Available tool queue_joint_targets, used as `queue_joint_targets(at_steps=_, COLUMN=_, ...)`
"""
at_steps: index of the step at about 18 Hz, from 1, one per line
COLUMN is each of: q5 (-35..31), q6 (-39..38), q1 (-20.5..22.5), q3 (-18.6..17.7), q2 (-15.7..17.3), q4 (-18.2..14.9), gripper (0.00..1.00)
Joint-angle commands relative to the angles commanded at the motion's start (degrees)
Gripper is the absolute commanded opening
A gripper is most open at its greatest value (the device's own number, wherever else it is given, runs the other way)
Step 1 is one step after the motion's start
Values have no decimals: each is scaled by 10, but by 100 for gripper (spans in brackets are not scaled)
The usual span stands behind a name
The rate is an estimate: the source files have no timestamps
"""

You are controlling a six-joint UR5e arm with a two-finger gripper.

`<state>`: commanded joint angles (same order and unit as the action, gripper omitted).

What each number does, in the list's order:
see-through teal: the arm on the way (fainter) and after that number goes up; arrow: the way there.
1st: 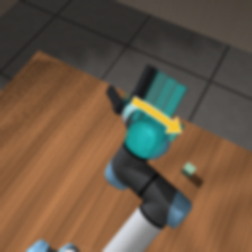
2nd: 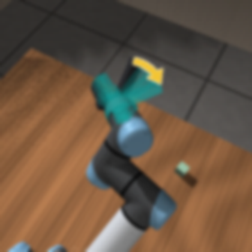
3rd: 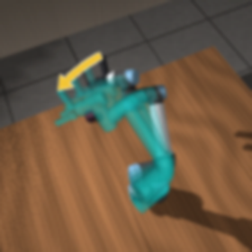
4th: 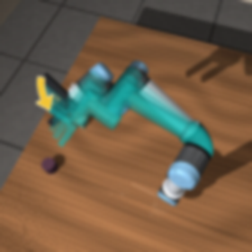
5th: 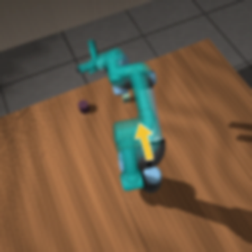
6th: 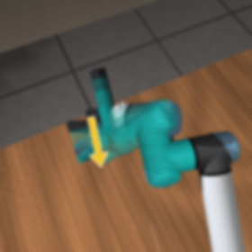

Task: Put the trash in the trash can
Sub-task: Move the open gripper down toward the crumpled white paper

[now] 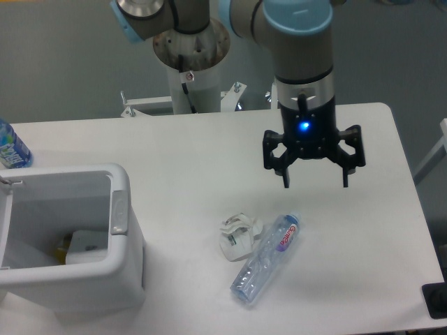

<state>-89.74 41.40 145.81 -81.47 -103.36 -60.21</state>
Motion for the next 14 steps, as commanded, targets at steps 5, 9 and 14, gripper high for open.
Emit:
queue_joint_targets(at_steps=5, q5=7, q6=-4, q1=2, q3=-16, q2=-5, q4=20, gripper=100)
queue_joint_targets(at_steps=9, q5=7, q6=-42, q1=-1, q3=-39, q2=-11, q4=45, gripper=100)
queue_joint_targets(at_steps=14, q5=7, q6=-65, q1=-5, q3=-75, q2=-11, q4=70, gripper=100)
